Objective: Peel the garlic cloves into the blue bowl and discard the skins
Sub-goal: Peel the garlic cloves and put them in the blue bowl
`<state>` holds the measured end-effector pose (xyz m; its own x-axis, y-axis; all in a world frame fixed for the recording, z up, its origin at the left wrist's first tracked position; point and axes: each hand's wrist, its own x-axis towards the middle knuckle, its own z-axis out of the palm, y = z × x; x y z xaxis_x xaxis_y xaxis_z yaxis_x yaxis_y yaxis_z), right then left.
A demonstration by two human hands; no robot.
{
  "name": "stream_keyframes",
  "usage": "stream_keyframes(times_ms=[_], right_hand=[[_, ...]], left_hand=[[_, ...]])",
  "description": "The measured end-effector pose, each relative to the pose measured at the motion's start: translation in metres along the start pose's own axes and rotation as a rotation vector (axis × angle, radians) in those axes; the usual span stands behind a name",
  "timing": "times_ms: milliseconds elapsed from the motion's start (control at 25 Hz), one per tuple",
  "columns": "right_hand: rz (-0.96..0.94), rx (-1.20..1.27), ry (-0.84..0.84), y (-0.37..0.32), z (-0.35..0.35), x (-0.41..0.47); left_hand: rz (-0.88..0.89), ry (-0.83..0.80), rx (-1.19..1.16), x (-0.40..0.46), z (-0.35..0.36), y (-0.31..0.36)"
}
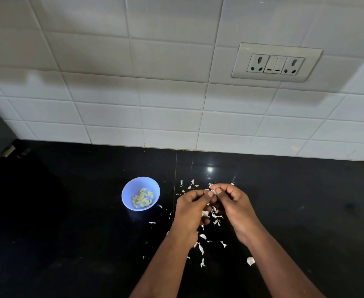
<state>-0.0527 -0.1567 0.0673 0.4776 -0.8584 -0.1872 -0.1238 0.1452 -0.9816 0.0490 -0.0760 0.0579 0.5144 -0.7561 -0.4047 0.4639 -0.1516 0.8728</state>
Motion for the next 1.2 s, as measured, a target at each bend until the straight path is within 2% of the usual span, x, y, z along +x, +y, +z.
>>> stream_keyframes(times_ms=[200,400,760,960,1040,1120,1200], right_hand=[[0.063,0.013,-0.065,-0.001,-0.004,0.001],[0.078,-0.029,-0.097,0.001,-0.002,-0.002],[0.055,0.106,-0.017,0.008,-0.002,-0.002],[0.078,0.128,-0.092,0.008,-0.009,-0.006],[0.071,0.142,-0.096,0.008,-0.010,-0.007],[0.079,0.146,-0.090,0.008,-0.013,-0.007],[0.096,0.151,-0.086,0.007,-0.017,-0.007]], left_hand=[[-0.008,0.015,0.070,-0.003,0.000,0.003],[0.067,0.048,0.251,-0.005,0.005,0.003],[0.106,0.087,0.359,-0.005,0.013,0.007],[-0.030,0.113,0.238,0.001,0.010,0.009],[-0.091,0.070,0.315,0.001,0.007,0.008],[-0.058,0.076,0.441,0.000,0.004,0.002],[0.022,0.076,0.451,-0.001,0.002,-0.003]])
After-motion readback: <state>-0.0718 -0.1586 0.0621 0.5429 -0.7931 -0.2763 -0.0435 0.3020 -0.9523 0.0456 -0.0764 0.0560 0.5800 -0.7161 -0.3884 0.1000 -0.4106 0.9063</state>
